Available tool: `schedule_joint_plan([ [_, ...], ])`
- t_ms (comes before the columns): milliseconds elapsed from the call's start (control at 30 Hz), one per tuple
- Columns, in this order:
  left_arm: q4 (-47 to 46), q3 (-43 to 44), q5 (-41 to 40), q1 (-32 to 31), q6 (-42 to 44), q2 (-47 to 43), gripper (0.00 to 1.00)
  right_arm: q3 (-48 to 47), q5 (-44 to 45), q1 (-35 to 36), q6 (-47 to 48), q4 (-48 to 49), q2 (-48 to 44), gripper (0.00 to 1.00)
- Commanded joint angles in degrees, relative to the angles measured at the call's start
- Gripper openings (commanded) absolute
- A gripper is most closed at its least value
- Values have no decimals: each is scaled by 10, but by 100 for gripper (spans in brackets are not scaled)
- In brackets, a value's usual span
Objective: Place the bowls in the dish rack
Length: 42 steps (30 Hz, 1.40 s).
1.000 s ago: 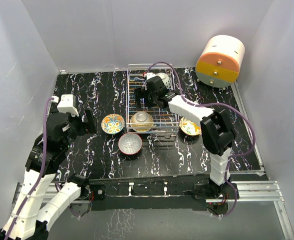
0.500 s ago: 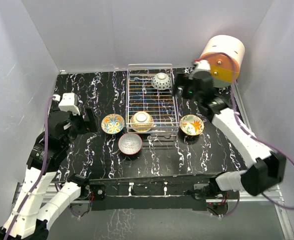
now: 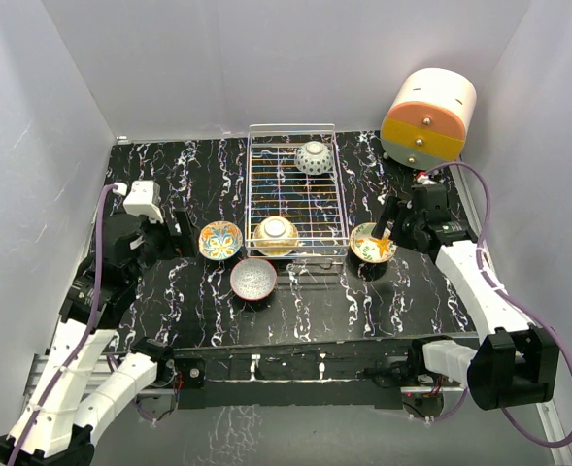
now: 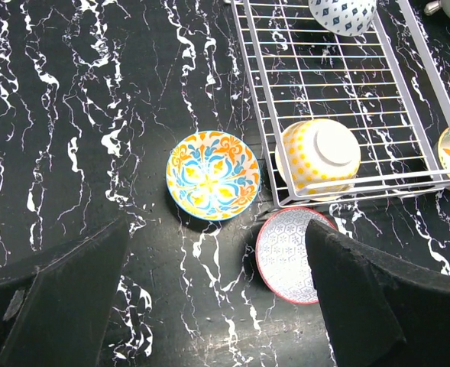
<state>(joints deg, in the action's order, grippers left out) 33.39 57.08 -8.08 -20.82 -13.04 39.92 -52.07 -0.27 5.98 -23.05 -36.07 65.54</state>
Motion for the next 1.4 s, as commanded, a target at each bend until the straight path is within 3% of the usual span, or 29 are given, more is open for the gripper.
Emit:
schedule_joint_plan([
  [0,-10,-5,10,-2,2,-12,97,18,-94,-1,-20,4,-5,86],
  [167,-12,-14,10,-2,1,-17,97,52,-74,0,-34,10,-15,85],
  [333,-10,-12,14,-2,2,-15,97,44,-96,3,-20,13,-11,76],
  [533,-13,-18,15,-2,-4,-12,97,63,-116,16,-26,11,-24,75],
  [733,-4,-13,14,-2,-2,-13,97,82,-56,17,-68,-34,-65,77],
  [900,-9,-12,14,-2,-5,-23,97,96,-58,17,-104,-36,-57,78],
  [1367,-1,-20,7,-3,-1,-42,97,101,13,16,-136,57,-7,75],
])
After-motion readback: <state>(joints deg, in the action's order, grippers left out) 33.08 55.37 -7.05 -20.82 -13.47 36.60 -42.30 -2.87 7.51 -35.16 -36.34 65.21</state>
